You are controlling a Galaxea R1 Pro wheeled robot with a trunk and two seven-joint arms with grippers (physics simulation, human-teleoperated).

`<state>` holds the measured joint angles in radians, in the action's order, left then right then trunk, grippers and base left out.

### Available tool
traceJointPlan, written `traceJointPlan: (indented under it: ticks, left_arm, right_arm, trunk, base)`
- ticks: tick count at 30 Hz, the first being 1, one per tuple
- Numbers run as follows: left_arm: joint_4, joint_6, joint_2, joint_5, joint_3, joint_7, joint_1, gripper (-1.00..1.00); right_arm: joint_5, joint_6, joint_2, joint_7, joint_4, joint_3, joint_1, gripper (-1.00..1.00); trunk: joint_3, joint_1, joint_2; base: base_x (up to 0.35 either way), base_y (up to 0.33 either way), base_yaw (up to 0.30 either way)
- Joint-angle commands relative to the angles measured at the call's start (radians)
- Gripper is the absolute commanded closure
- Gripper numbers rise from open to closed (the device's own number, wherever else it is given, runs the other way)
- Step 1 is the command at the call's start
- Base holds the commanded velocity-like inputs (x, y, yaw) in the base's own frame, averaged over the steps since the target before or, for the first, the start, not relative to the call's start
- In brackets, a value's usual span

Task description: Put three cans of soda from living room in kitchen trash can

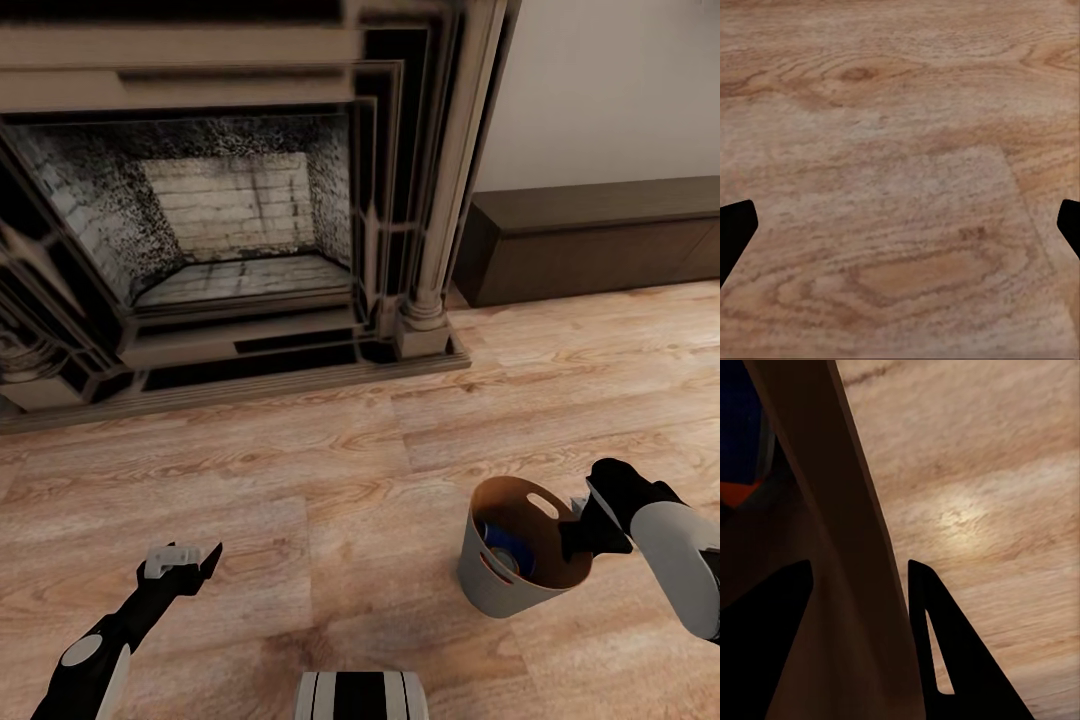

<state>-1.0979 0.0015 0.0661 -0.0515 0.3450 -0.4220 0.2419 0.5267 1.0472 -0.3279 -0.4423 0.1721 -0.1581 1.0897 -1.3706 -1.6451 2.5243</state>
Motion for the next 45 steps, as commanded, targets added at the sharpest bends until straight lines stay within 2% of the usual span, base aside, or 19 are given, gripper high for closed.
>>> traceJointPlan:
  ticks: [1, 5, 6, 13, 34, 45]
  left_arm:
    - [0.002, 0.000, 0.000, 0.000, -0.001, 0.000, 0.000, -1.00]
    - [0.009, 0.000, 0.000, 0.001, -0.001, 0.000, 0.000, -1.00]
    - [0.009, 0.000, 0.000, 0.001, -0.001, 0.001, 0.000, -1.00]
    - [0.010, 0.000, 0.000, 0.001, -0.001, 0.002, 0.000, -1.00]
    - [0.012, -0.001, 0.000, 0.001, -0.001, 0.002, 0.000, -1.00]
    - [0.012, -0.001, 0.000, 0.001, -0.001, 0.003, 0.000, -1.00]
  right_arm:
    - [0.038, 0.000, 0.051, 0.068, 0.006, -0.013, -0.005, 1.00]
    - [0.038, 0.000, 0.048, 0.068, 0.006, -0.013, -0.005, 1.00]
    - [0.038, 0.000, 0.047, 0.069, 0.006, -0.013, -0.005, -1.00]
    - [0.038, 0.000, 0.039, 0.070, 0.005, -0.012, -0.005, -1.00]
    - [0.038, 0.000, 0.038, 0.070, 0.004, -0.011, -0.005, -1.00]
    - [0.038, 0.000, 0.038, 0.069, 0.004, -0.011, -0.005, -1.00]
  trunk:
    - [0.000, -0.001, 0.000]
    - [0.000, -0.001, 0.000]
    - [0.000, -0.001, 0.000]
    - [0.000, -0.001, 0.000]
    - [0.000, -0.001, 0.000]
    - [0.042, 0.004, -0.003]
  base:
    - [0.000, 0.000, 0.000]
    - [0.000, 0.000, 0.000]
    - [0.000, 0.000, 0.000]
    - [0.000, 0.000, 0.000]
    - [0.000, 0.000, 0.000]
    - [0.000, 0.000, 0.000]
